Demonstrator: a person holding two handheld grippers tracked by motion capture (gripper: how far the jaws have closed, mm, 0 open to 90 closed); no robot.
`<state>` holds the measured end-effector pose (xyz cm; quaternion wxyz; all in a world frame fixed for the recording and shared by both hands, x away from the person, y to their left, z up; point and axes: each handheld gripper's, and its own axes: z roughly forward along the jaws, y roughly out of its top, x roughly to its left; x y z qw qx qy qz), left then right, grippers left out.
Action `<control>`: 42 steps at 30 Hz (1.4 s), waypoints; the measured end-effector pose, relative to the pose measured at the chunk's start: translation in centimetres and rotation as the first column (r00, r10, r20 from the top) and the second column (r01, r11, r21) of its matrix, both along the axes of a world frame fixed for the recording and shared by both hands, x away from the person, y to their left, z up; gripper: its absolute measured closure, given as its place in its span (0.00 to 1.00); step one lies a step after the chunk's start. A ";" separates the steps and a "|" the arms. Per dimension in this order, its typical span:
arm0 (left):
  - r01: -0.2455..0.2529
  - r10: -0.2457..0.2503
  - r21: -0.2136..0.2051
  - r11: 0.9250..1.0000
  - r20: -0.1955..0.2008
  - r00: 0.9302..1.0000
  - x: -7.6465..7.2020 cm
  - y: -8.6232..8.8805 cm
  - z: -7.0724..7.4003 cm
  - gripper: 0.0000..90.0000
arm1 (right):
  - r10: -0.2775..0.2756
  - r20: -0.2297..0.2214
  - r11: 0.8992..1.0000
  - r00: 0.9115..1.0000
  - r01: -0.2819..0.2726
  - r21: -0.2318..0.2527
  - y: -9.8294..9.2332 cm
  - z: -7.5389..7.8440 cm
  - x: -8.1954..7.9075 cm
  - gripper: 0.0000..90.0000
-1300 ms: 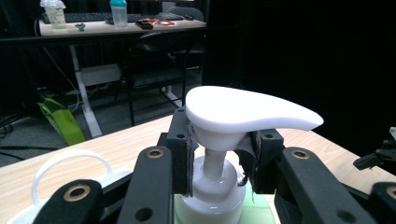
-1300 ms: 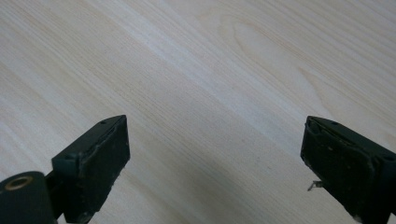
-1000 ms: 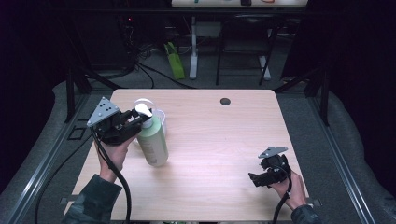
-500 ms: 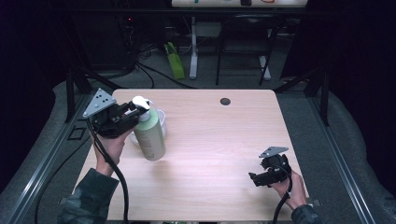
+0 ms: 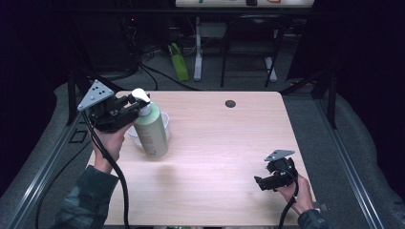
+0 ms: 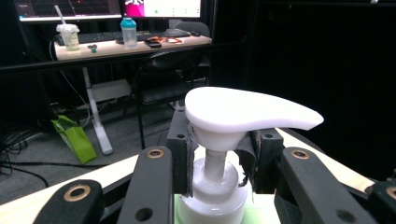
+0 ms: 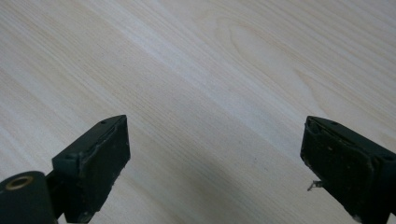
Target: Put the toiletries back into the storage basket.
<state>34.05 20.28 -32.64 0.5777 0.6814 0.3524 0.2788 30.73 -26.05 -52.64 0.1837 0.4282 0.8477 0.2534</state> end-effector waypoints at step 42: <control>-0.055 0.054 0.009 0.998 0.068 0.996 1.2 1.0 4.1 0.75 | -0.003 0.001 1.000 1.000 0.003 -0.015 0.0 0.0 0.0 0.09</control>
